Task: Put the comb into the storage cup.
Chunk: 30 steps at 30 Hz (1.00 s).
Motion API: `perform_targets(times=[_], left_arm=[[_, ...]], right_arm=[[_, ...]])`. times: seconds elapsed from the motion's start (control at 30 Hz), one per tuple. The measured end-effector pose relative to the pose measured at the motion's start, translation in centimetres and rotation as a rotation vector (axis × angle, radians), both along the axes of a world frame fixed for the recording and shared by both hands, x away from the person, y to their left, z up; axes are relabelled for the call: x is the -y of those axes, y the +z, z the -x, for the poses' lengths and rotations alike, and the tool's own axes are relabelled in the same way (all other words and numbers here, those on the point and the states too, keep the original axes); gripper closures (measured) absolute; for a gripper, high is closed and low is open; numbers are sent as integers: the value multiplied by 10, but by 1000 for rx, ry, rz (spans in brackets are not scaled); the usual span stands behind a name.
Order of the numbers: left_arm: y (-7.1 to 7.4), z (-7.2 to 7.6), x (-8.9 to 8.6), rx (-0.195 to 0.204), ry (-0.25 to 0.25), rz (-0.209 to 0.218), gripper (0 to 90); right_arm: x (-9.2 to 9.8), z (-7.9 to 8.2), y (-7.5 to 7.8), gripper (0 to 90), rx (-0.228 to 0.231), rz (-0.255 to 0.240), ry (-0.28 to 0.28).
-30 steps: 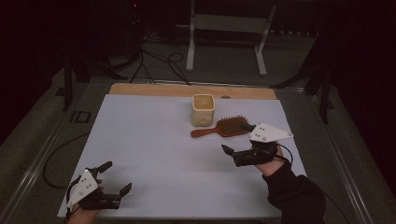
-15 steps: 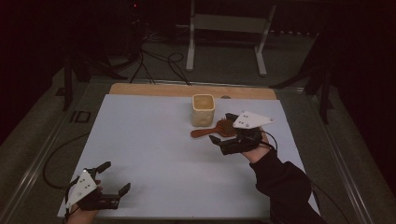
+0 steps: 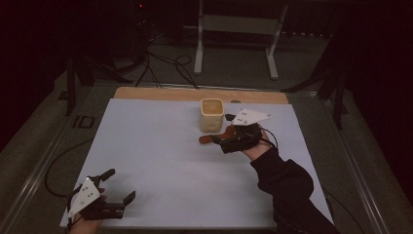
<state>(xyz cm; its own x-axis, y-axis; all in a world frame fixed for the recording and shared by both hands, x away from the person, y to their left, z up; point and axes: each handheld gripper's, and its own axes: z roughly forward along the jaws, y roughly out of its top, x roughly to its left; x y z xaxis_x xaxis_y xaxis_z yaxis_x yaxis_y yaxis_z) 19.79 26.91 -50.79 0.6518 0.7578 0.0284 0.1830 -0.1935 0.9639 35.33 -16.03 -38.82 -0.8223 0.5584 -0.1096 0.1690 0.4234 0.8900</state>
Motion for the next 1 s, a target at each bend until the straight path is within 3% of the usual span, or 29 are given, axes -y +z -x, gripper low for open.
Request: perform_targets(times=[0.13, 0.6, 1.0], left_arm=[[0, 0, 0, -4, 0, -1, 0], [-1, -1, -1, -2, 2, 11, 0], [-1, 0, 0, -1, 4, 0, 0]], right_arm=[[-7, -12, -11, 210, -24, 11, 15], [-20, -35, -43, 351, -93, 53, 28], [-29, -48, -71, 638, -119, 112, -13]])
